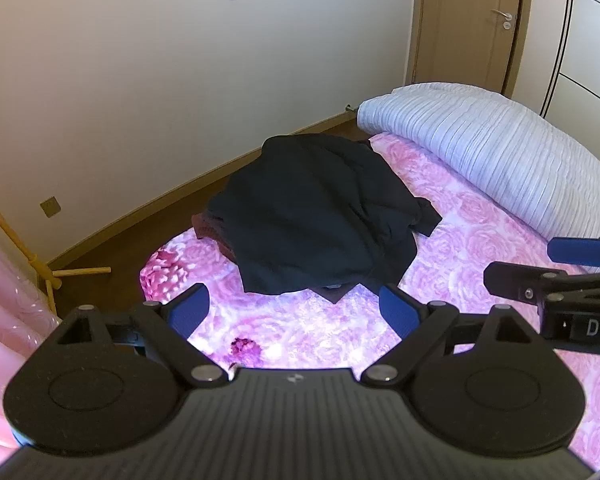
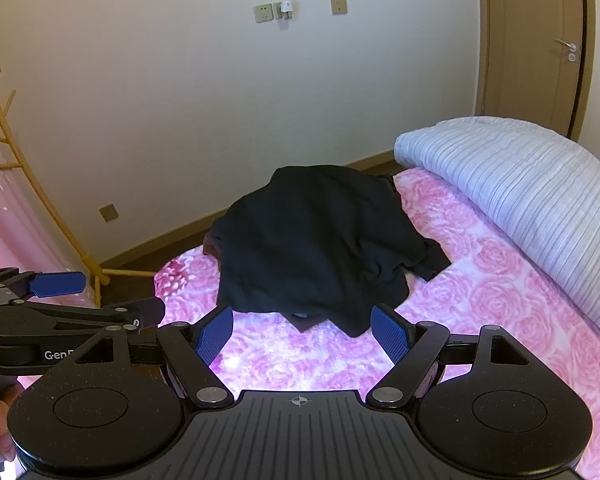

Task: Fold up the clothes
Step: 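Move both grippers toward the crumpled black sweatshirt on the bed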

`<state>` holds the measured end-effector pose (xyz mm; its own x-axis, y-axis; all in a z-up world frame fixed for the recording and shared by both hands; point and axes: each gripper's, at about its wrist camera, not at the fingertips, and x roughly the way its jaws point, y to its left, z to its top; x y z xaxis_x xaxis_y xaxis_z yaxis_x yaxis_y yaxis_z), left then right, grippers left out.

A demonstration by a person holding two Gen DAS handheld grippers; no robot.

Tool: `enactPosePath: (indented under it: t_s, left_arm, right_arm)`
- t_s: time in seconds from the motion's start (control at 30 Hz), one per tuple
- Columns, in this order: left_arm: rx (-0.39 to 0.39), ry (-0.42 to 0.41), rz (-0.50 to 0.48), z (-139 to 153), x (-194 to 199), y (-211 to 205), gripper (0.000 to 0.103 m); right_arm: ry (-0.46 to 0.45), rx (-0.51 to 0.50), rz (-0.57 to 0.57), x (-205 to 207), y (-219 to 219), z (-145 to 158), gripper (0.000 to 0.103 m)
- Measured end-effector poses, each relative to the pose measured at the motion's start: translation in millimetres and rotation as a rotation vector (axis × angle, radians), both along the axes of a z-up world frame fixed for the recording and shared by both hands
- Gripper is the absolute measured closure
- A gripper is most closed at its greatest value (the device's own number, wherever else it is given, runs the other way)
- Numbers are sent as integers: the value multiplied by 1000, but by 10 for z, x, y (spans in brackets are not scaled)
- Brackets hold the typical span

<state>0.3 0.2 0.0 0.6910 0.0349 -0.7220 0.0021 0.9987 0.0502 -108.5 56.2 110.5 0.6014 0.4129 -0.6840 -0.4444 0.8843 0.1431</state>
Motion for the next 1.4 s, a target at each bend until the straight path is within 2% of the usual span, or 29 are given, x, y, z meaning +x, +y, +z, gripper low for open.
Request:
enactPosePath:
  t_s: [0.2, 0.47, 1.4]
  left_arm:
    - [-8, 8, 6, -4, 16, -1, 16]
    - [-52, 35, -2, -50, 36, 119, 16]
    - [-48, 45, -11, -71, 8, 82, 16]
  right_arm:
    - [5, 1, -1, 47, 21, 39, 24]
    - [5, 6, -9, -5, -17, -69, 24]
    - [20, 5, -16, -21, -67, -94, 24]
